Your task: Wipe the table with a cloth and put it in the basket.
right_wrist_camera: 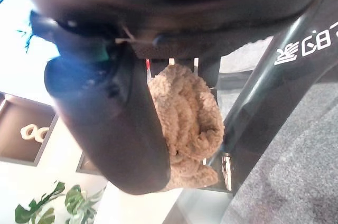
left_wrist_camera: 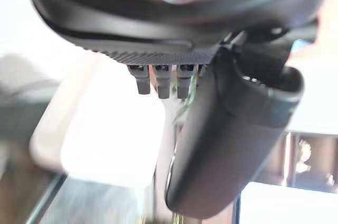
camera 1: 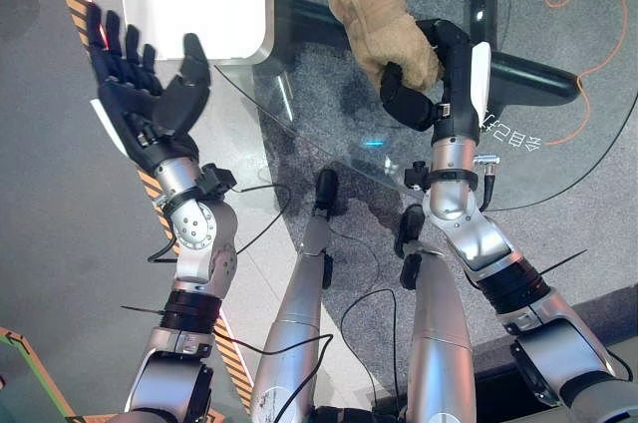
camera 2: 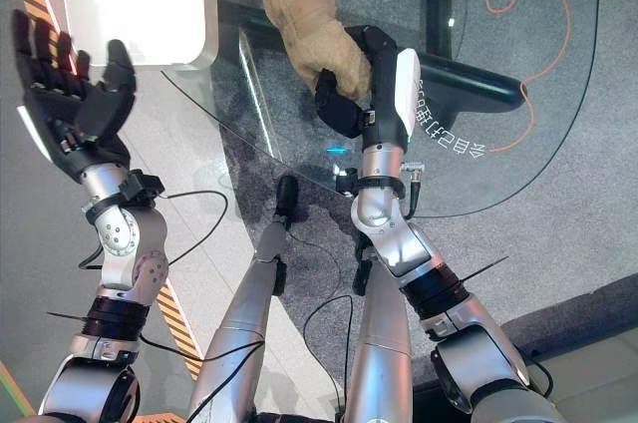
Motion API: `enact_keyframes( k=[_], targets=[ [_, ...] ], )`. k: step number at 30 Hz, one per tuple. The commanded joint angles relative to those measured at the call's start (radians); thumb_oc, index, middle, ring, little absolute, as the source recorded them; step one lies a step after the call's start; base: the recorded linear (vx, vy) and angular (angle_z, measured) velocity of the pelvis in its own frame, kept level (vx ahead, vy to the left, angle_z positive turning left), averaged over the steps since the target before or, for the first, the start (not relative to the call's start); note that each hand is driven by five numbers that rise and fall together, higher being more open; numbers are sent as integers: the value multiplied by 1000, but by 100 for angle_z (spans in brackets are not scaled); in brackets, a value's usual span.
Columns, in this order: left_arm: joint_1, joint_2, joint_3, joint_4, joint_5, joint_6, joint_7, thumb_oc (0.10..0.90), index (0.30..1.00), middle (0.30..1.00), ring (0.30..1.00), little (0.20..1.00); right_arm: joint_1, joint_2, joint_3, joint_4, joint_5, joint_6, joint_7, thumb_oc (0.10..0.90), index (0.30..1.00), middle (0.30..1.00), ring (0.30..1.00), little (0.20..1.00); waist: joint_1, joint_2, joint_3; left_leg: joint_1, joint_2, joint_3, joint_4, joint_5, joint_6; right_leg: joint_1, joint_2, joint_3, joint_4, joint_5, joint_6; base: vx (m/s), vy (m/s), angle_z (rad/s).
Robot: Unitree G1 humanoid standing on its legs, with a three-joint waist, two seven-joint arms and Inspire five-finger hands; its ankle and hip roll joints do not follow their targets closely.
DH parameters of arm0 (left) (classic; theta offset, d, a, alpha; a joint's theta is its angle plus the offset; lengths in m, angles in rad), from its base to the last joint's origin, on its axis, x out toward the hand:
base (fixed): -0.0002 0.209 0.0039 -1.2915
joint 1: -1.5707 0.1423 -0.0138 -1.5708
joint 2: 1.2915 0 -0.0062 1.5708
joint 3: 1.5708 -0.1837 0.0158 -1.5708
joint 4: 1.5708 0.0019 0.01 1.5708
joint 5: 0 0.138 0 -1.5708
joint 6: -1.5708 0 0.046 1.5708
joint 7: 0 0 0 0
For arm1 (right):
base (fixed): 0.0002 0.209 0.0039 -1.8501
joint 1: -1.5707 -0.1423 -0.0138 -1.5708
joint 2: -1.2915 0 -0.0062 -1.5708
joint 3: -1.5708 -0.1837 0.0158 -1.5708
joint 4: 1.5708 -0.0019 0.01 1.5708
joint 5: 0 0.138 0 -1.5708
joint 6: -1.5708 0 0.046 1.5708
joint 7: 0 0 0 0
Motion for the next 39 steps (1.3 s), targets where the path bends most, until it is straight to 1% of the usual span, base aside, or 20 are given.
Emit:
enact_keyframes(
  k=[1,2,4,5,7,9,10,14,16,19,21,24,29,35,37,39],
  targets=[
    [-46,52,17,-125,-102,2,-152,800,900,900,900,900,-55,27,-50,-234,-86,-192,34,100,300,300,300,200,-4,-9,-25,-12,-21,11,178,-180,39,35,-22,5,-244,190,74,0,0,0],
    [-45,50,6,-135,-136,23,-183,800,900,900,900,900,-47,25,-54,-243,-82,-200,51,100,300,300,300,200,-8,-9,-25,-11,-21,13,177,-179,40,34,-22,7,-245,192,76,0,0,0],
    [-44,52,-1,-141,-178,34,-209,800,900,900,900,900,-40,22,-56,-252,-80,-206,67,100,300,300,300,200,-12,-9,-25,-9,-20,15,176,-179,41,36,-21,10,-247,194,77,0,0,0],
    [-45,49,-8,-144,-238,59,-249,800,900,900,900,900,-34,20,-53,-258,-76,-216,80,100,300,300,300,200,-17,-8,-25,-8,-19,19,175,-180,41,37,-21,11,-249,195,78,0,0,0],
    [-52,46,-13,-145,-320,90,-298,800,900,900,900,900,-35,17,-49,-263,-73,-225,94,100,300,300,300,200,-21,-7,-25,-7,-18,22,175,-180,41,36,-22,14,-252,196,79,-1,8,-2],
    [-56,47,-16,-142,-376,99,-322,800,900,900,900,900,-34,13,-45,-269,-65,-229,102,100,300,300,300,200,-25,-6,-25,-7,-18,24,176,-180,41,35,-22,15,-253,197,79,-1,6,-2],
    [-62,41,-21,-137,-451,126,-371,800,900,900,900,900,-37,12,-37,-271,-66,-232,111,100,300,300,300,200,-28,-5,-25,-8,-16,26,177,-180,40,34,-23,17,-252,198,80,0,0,0],
    [-88,31,-49,-124,-553,182,-421,800,900,900,900,900,-58,9,-21,-268,-47,-230,133,100,300,300,300,200,-36,-3,-25,-12,-14,30,180,-179,40,30,-24,23,-253,201,81,0,0,0],
    [-95,31,-55,-123,-584,192,-437,800,900,900,900,900,-61,3,-17,-269,-39,-233,138,100,300,300,300,200,-38,-4,-25,-13,-14,32,179,-177,40,30,-24,23,-255,203,82,0,0,0],
    [-102,10,-68,-116,-682,218,-494,800,900,900,900,900,-65,4,1,-272,-34,-238,148,100,300,300,300,200,-42,-7,-25,-13,-12,34,175,-176,40,30,-24,24,-262,205,82,0,0,0],
    [-110,3,-77,-113,-692,225,-496,800,900,900,900,900,-69,11,12,-271,-35,-234,152,100,300,300,300,200,-44,-9,-25,-14,-12,34,175,-177,40,29,-22,25,-262,205,83,0,0,0],
    [-126,-1,-91,-115,-726,254,-499,800,900,900,900,900,-84,8,33,-277,-26,-225,167,100,300,300,300,200,-48,-13,-25,-16,-11,34,173,-177,39,27,-20,28,-268,209,83,0,0,0],
    [-137,-12,-99,-114,-773,269,-512,800,900,900,900,900,-95,6,62,-278,-11,-221,183,100,300,300,300,200,-49,-15,-25,-15,-10,37,169,-175,39,30,-19,29,-275,209,82,-2,-2,-1],
    [-149,-14,-110,-114,-768,272,-513,800,900,900,900,900,-112,3,87,-282,6,-205,216,100,300,300,300,200,-49,-18,-25,-15,-8,37,168,-175,36,32,-22,28,-280,209,82,0,0,0],
    [-150,-14,-111,-115,-740,261,-500,800,900,900,900,900,-115,3,97,-284,5,-196,225,100,300,300,300,200,-48,-19,-25,-15,-8,37,168,-174,35,34,-22,27,-281,209,82,0,0,0],
    [-155,-12,-113,-112,-742,260,-501,800,900,900,900,900,-118,-2,107,-283,10,-186,236,100,300,300,300,200,-47,-19,-25,-15,-8,37,165,-172,34,34,-23,26,-284,210,82,0,0,0]
  ],
)
